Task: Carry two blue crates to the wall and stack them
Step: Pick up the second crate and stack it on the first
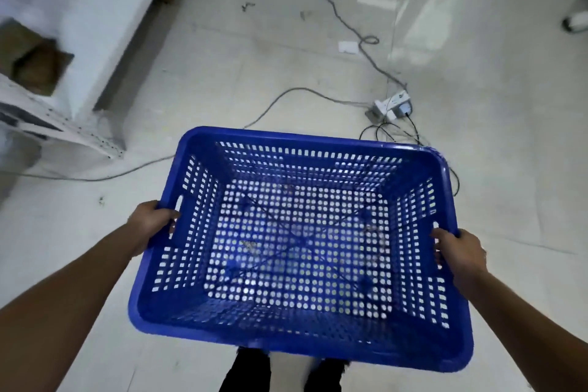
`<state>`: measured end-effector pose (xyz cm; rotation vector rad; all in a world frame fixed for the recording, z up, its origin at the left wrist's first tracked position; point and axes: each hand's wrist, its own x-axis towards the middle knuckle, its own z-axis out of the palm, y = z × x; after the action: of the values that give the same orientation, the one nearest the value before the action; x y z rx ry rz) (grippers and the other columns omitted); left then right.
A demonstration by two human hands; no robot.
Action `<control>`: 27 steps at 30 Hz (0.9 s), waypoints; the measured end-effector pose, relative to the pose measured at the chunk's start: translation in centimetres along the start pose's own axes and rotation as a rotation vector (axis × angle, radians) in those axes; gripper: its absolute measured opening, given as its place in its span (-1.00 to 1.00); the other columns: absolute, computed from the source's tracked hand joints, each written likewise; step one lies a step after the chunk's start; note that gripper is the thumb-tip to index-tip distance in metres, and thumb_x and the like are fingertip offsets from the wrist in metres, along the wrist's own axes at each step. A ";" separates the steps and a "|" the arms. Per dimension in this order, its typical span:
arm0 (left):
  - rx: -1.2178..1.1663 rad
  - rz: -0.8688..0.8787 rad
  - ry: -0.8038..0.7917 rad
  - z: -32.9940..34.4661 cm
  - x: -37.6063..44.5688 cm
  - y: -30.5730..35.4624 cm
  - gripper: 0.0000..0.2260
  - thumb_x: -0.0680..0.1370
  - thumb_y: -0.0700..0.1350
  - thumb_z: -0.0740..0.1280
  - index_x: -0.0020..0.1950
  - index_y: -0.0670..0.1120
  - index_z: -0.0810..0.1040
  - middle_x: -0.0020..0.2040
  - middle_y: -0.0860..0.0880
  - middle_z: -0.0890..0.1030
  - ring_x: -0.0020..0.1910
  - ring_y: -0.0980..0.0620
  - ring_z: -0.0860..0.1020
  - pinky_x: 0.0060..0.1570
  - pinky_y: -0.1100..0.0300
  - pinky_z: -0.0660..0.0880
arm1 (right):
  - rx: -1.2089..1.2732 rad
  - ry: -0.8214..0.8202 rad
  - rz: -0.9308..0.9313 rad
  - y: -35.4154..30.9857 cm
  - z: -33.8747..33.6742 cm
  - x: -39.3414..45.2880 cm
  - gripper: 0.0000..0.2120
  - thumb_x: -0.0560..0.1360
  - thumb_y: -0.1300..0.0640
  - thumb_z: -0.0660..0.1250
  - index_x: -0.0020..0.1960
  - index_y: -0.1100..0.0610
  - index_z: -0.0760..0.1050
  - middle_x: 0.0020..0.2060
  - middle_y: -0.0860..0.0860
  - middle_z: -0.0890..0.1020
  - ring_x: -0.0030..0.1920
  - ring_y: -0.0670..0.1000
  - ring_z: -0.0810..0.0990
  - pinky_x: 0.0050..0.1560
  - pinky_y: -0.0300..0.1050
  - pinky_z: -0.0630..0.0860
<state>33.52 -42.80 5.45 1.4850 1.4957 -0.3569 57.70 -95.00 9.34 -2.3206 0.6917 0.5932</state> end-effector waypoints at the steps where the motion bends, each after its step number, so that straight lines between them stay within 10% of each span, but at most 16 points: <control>1: -0.022 0.011 0.003 -1.9 -1.8 0.9 -0.81 0.51 -0.21 0.44 0.10 -0.21 0.63 -0.21 -0.24 0.69 -0.28 -0.18 0.63 -0.05 -0.14 0.67 | -0.017 -0.001 -0.040 -1.9 -1.5 -1.4 -0.71 0.35 -0.09 0.36 -0.04 0.08 0.60 -0.21 0.16 0.72 -0.19 0.26 0.70 -0.01 0.24 0.65; 6: -0.122 0.094 0.067 -10.3 -11.0 3.3 -0.80 0.54 -0.23 0.43 0.14 -0.26 0.63 -0.24 -0.20 0.69 -0.32 -0.17 0.63 -0.24 0.03 0.62 | -0.082 -0.034 -0.243 -10.4 -6.9 -6.8 -0.71 0.44 -0.06 0.38 -0.04 0.16 0.62 -0.29 0.18 0.71 -0.19 0.28 0.69 0.01 0.25 0.63; 13: -0.230 0.173 0.279 -21.4 -22.8 -1.9 -0.72 0.54 -0.29 0.43 0.25 -0.21 0.59 0.04 -0.25 0.70 -0.05 -0.26 0.69 0.08 -0.18 0.64 | -0.088 -0.118 -0.519 -20.8 -8.1 -18.4 -0.69 0.52 -0.03 0.38 -0.23 0.20 0.57 -0.42 0.15 0.65 -0.31 0.19 0.62 -0.07 0.10 0.54; 27: -0.476 -0.061 0.829 -43.2 -43.2 -33.1 -0.87 0.47 -0.23 0.45 -0.15 -0.31 0.67 -0.40 -0.19 0.64 -0.40 -0.13 0.57 -0.30 0.08 0.58 | -0.107 -0.605 -0.881 -29.8 8.9 -52.0 -0.74 0.33 0.02 0.40 -0.30 0.24 0.60 -0.43 0.19 0.62 -0.50 0.14 0.52 -0.31 0.04 0.57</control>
<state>-22.50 -43.04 46.56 1.2390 2.0726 0.6304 34.26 -52.69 45.75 -2.0745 -0.6266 0.8299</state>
